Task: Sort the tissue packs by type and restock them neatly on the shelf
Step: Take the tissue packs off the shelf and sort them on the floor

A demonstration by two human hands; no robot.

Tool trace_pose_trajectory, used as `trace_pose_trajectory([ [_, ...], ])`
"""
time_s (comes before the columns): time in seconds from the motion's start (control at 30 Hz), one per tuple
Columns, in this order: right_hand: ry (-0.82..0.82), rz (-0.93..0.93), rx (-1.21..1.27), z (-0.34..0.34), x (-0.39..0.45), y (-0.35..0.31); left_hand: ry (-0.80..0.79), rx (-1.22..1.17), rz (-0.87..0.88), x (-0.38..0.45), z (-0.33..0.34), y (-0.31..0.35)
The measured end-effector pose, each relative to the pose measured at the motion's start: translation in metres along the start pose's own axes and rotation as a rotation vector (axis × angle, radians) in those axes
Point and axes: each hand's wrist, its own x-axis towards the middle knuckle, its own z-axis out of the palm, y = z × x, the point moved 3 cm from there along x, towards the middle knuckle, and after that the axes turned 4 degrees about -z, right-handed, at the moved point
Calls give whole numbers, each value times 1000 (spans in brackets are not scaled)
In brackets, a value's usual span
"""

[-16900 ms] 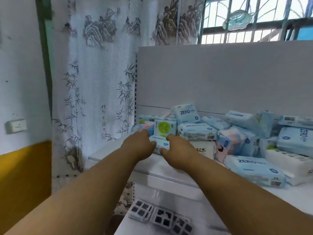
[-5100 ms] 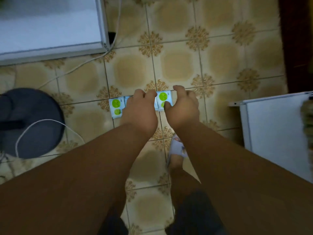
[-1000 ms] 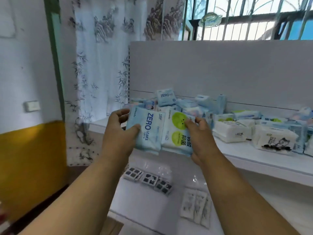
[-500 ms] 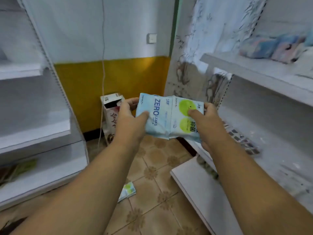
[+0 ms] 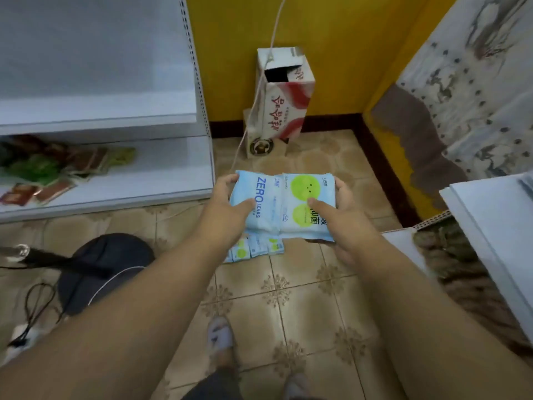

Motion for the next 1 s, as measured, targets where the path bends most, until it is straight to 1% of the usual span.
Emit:
trace_pose_trajectory([
  [0.1,-42,93,-30,29,38,59,33,-34,-131,43,-11,-65],
  [0.2,-3,149,-95,52,79,133,120,-41,-277,77,-13,-150],
  [0.3,11,199,-207,70,114,223,205,-23,-383,108,-9,-240],
  [0.43,-14,265,-390,83,158,361,254,-3,-468,152,-1,-374],
  [0.5,-49,325,-466,86,181,427,258,-26,-527,173,5,-439],
  [0.57,-128,344,-566,90,206,487,278,-44,-577,194,10,-500],
  [0.63,-154,383,-593,94,229,537,294,-45,-615,217,13,-555],
  [0.73,-136,449,-577,105,261,610,308,-39,-637,251,17,-627],
  [0.83,-99,480,-558,118,295,670,318,29,-590,286,17,-679],
  [1.0,-128,467,-646,127,339,728,253,226,-501,335,21,-733],
])
